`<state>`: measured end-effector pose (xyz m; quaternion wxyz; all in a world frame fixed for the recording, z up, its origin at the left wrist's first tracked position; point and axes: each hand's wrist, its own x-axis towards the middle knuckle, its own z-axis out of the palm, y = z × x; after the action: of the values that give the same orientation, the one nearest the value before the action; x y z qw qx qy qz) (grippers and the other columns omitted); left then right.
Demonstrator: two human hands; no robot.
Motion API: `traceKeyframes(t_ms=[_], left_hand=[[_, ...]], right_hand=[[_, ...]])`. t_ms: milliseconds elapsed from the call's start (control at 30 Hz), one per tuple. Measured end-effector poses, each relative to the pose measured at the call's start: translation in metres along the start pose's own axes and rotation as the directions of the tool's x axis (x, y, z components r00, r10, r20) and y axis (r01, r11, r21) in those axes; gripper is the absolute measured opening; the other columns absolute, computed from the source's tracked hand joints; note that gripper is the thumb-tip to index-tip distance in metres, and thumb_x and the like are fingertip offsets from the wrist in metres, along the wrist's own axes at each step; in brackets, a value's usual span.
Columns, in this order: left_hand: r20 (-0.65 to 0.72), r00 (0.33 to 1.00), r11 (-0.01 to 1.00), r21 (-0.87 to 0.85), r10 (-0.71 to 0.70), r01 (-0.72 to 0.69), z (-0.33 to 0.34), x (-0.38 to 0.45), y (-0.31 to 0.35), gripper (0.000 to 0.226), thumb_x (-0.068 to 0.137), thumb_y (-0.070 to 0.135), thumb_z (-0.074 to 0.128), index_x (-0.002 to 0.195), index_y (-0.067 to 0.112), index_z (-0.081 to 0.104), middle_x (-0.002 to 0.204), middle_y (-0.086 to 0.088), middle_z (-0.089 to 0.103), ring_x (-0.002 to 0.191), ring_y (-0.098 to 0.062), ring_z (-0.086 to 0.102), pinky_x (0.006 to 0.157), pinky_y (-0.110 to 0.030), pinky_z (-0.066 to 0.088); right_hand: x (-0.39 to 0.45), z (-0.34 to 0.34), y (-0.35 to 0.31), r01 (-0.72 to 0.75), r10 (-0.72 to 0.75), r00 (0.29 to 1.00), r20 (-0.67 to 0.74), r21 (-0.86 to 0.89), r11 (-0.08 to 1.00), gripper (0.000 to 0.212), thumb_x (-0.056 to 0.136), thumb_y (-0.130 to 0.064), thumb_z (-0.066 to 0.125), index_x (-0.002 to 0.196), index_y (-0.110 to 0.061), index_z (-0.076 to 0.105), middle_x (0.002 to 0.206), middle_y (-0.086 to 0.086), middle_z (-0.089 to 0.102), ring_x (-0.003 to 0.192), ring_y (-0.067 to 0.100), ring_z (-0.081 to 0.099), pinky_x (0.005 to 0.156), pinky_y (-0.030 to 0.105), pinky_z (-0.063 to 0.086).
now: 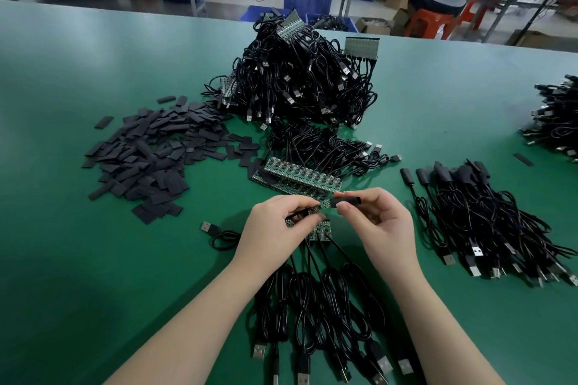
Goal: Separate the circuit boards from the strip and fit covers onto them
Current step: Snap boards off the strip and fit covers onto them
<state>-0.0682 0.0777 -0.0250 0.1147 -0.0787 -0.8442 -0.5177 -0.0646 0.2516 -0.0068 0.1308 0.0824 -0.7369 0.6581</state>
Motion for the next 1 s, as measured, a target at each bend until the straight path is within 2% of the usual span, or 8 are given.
traceKeyframes(t_ms=[233,467,533,633,733,800,900,1000], left_hand=[[0.027,0.999,1.0,-0.001,0.021,-0.021,-0.0001,0.0001,-0.002,0.021,0.08,0.032,0.078,0.1,0.036,0.075,0.095,0.022,0.068,0.093,0.007,0.061,0.081,-0.009,0.047],[0.056,0.997,0.995,-0.088,0.047,-0.042,-0.0019,-0.0006,-0.0016,0.022,0.079,0.031,0.079,0.094,0.044,0.071,0.096,0.029,0.068,0.091,0.005,0.064,0.079,-0.008,0.047],[0.051,0.997,0.993,-0.098,0.064,-0.059,-0.0027,-0.0014,0.0008,0.024,0.077,0.038,0.077,0.096,0.049,0.07,0.097,0.03,0.068,0.092,0.006,0.065,0.08,-0.009,0.048],[0.046,0.995,0.99,-0.111,0.087,-0.081,-0.0026,-0.0023,0.0045,0.026,0.075,0.047,0.071,0.098,0.059,0.067,0.096,0.03,0.069,0.091,0.005,0.066,0.081,-0.017,0.053],[-0.004,1.0,0.996,-0.082,0.028,-0.028,-0.0006,-0.0035,0.0046,0.032,0.072,0.059,0.068,0.103,0.053,0.066,0.096,0.031,0.068,0.093,0.01,0.064,0.081,-0.019,0.054],[-0.051,0.999,0.999,-0.045,0.006,-0.009,0.0001,-0.0042,0.0033,0.03,0.069,0.063,0.069,0.093,0.046,0.067,0.09,0.031,0.068,0.091,0.011,0.063,0.076,-0.014,0.051],[-0.05,0.998,0.999,-0.019,0.048,-0.049,0.0004,-0.0034,0.0025,0.015,0.073,0.047,0.078,0.084,0.044,0.068,0.087,0.03,0.068,0.086,0.007,0.063,0.073,-0.007,0.046],[0.02,0.997,0.996,-0.06,0.072,-0.071,-0.001,-0.002,0.0016,0.018,0.079,0.032,0.079,0.094,0.039,0.073,0.092,0.027,0.07,0.088,0.005,0.066,0.078,-0.009,0.049]], right_hand=[[0.0004,-0.0025,-0.0031,0.059,-0.056,0.998,0.04,-0.076,0.995,0.032,0.082,-0.004,0.077,0.088,-0.036,0.072,0.095,-0.009,0.076,0.09,0.009,0.072,0.08,0.016,0.053],[0.0014,-0.0026,-0.0055,-0.112,0.103,0.988,0.115,0.077,0.991,0.026,0.085,-0.007,0.072,0.086,-0.033,0.074,0.097,-0.002,0.077,0.087,0.018,0.073,0.078,0.021,0.055],[0.0006,-0.0017,-0.0062,-0.134,0.121,0.984,0.13,0.095,0.986,0.019,0.082,-0.015,0.074,0.087,-0.033,0.073,0.097,0.0,0.077,0.088,0.021,0.073,0.08,0.024,0.057],[-0.0013,0.0006,-0.0052,-0.09,0.08,0.987,0.138,0.065,0.994,0.024,0.084,-0.008,0.074,0.087,-0.032,0.073,0.096,-0.002,0.077,0.087,0.015,0.073,0.076,0.02,0.056],[-0.0017,0.0017,-0.004,-0.07,0.064,0.991,0.117,0.051,0.996,0.026,0.085,-0.006,0.073,0.085,-0.032,0.073,0.094,-0.003,0.077,0.085,0.011,0.073,0.074,0.019,0.055],[-0.0011,0.0027,-0.0023,-0.088,0.082,0.991,0.102,0.06,0.994,0.026,0.086,-0.006,0.072,0.084,-0.032,0.073,0.094,-0.002,0.077,0.083,0.011,0.072,0.074,0.02,0.056],[-0.0009,0.0042,0.0011,-0.135,0.128,0.989,0.068,0.1,0.986,0.027,0.087,-0.004,0.071,0.082,-0.031,0.072,0.093,0.001,0.077,0.081,0.014,0.072,0.076,0.022,0.056],[-0.001,0.0045,0.0036,-0.158,0.154,0.987,0.043,0.137,0.978,0.023,0.088,-0.003,0.069,0.084,-0.026,0.072,0.09,0.005,0.077,0.078,0.014,0.072,0.075,0.021,0.055]])
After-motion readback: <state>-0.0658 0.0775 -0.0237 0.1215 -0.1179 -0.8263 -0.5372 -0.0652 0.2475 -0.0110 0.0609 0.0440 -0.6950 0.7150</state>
